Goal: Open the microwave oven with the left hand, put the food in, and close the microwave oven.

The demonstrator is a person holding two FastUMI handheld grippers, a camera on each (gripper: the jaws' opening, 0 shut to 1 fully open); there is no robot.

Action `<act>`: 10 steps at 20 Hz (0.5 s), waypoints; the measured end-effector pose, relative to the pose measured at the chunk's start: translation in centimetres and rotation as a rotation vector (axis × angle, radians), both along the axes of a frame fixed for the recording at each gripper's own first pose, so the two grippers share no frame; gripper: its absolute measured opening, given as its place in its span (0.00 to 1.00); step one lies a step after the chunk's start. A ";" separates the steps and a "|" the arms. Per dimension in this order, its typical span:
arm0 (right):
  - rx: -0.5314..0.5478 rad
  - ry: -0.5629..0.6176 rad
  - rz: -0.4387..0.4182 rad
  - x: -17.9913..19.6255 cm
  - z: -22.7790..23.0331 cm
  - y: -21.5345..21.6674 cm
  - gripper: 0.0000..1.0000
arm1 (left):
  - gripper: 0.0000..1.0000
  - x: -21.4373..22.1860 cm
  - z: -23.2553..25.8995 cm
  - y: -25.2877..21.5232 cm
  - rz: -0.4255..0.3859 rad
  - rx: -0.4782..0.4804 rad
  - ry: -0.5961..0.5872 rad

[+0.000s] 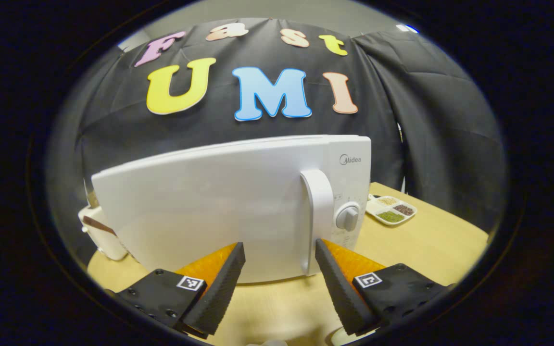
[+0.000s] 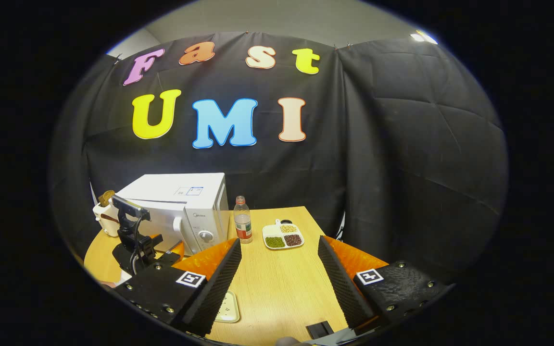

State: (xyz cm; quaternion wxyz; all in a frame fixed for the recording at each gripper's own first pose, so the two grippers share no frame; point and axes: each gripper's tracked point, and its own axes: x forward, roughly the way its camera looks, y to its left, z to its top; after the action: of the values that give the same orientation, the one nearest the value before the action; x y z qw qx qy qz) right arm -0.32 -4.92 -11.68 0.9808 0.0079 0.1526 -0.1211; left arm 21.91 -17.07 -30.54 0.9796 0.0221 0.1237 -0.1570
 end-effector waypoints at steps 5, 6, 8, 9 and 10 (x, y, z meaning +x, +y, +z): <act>0.001 -0.002 0.001 -0.3 0.2 -0.5 0.98 | 0.98 0.1 -0.1 0.0 0.028 0.035 -0.014; 0.004 0.002 0.004 -0.4 0.0 -0.4 0.98 | 0.96 0.5 0.1 -0.1 0.031 0.052 -0.030; 0.006 0.010 0.015 -0.5 -0.2 -0.1 0.98 | 0.99 0.5 0.1 -0.7 0.028 0.055 -0.020; 0.009 0.010 0.023 -0.6 -0.2 0.1 0.98 | 1.00 0.6 -0.1 -0.5 0.050 0.056 -0.017; 0.010 0.009 0.029 -0.7 -0.3 0.2 0.98 | 0.94 0.8 -0.2 -0.1 0.059 0.073 -0.020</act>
State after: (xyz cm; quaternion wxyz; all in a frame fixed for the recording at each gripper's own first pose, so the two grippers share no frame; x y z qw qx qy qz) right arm -1.02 -4.67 -11.93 0.9817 0.0101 0.1578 -0.1059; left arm 22.75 -17.17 -30.74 0.9835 0.0555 0.1203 -0.1231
